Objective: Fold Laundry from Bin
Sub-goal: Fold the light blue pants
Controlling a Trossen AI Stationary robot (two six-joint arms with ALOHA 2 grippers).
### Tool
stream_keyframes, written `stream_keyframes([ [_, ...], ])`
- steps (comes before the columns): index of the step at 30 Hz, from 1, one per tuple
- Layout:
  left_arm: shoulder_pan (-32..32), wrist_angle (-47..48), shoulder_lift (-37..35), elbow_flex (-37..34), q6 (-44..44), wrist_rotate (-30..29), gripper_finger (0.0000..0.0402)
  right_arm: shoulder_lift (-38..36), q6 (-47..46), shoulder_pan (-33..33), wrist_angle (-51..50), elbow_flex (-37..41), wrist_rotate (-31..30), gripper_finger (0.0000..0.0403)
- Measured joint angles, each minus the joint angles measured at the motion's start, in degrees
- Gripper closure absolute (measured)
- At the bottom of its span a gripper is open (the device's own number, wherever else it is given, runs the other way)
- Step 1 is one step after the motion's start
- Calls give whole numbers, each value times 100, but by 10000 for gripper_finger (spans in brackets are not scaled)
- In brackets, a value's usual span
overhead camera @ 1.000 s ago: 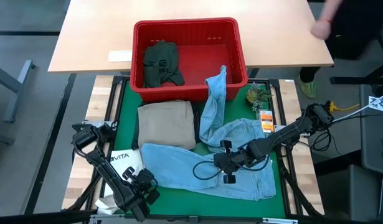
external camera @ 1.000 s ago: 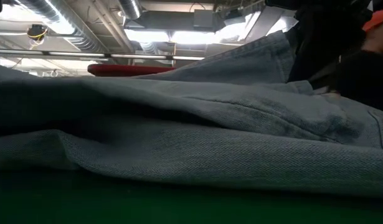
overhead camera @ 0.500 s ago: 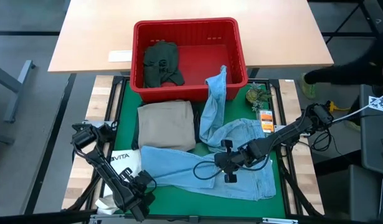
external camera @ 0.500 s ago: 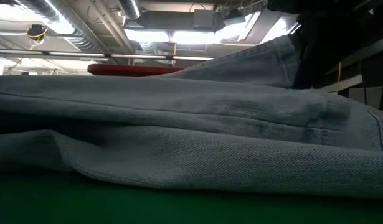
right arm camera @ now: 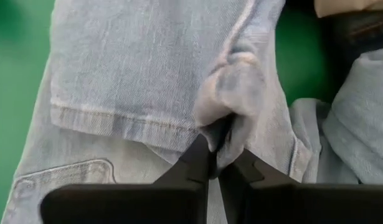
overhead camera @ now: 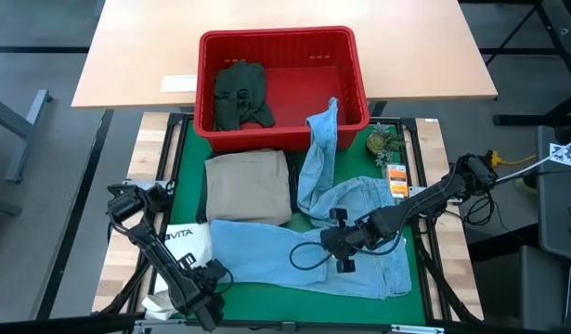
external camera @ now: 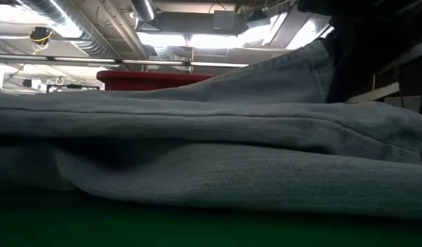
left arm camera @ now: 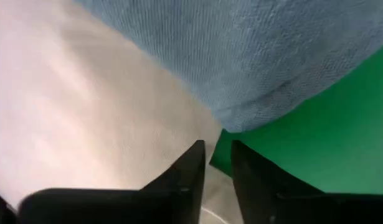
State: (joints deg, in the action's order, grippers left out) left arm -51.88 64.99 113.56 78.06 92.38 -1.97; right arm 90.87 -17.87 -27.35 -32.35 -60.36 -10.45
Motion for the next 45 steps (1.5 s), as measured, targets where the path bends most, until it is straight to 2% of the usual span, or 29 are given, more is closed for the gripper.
stream_keyframes([
  [5,57,-2,0,0,-233,502,292,0,22,0,99,0,-249,353],
  [9,3,178,-3,124,-452,424,288,0,22,0,119,2,-249,337],
  [14,-147,819,-24,586,-509,-28,288,0,22,0,117,2,-248,301],
  [19,-183,908,-28,938,-640,-454,288,0,41,0,86,2,-239,246],
  [22,-159,891,-28,1098,-738,-904,288,-62,161,56,9,4,44,224],
  [26,-82,889,-28,1276,-961,-1571,288,-227,163,168,-71,2,724,216],
  [30,35,787,-28,1340,-1051,-2007,288,-372,162,183,-96,2,864,215],
  [33,145,786,-28,1351,-1051,-2051,288,-456,138,111,-60,2,946,215],
  [40,361,787,-28,1351,-1051,-2053,288,-461,139,-363,256,1,239,215],
  [45,452,787,-26,1351,-1205,-2054,288,-461,149,-737,268,0,-747,215],
])
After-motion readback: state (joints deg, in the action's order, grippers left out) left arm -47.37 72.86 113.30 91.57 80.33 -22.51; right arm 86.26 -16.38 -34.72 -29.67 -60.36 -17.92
